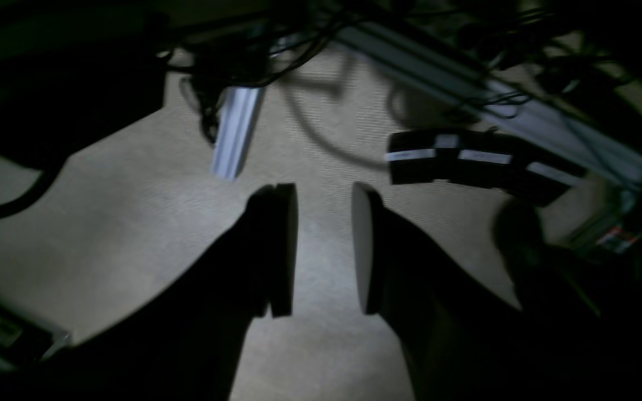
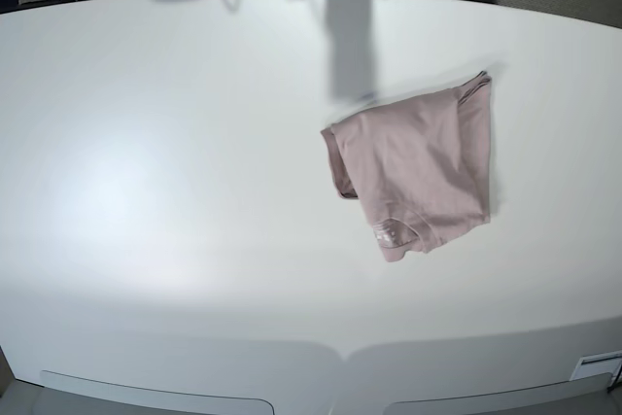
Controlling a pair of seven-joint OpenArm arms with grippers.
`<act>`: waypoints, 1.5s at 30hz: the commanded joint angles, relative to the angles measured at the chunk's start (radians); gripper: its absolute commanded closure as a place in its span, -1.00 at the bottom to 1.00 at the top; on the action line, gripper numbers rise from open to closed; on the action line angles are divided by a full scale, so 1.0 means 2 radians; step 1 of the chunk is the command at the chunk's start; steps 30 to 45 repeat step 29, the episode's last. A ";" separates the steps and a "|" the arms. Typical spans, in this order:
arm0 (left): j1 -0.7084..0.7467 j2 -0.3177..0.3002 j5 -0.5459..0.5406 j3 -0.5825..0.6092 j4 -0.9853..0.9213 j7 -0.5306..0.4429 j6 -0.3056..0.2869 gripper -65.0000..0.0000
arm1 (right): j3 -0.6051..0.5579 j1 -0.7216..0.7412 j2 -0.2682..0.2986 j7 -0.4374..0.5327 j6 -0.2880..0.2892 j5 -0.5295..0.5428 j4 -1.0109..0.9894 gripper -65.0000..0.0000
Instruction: Fold the T-shirt properly
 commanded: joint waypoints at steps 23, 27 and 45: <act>-0.027 -0.003 0.003 0.000 -0.001 -0.014 0.002 -0.08 | -0.002 -0.001 -0.001 0.033 0.004 0.005 0.002 0.50; -0.028 -0.003 0.003 0.000 -0.001 -0.018 0.002 -0.08 | -0.002 -0.001 -0.005 0.033 0.004 0.005 0.002 0.50; -0.028 -0.003 0.003 0.000 -0.001 -0.018 0.002 -0.08 | -0.002 -0.001 -0.006 0.033 0.006 0.005 0.002 0.50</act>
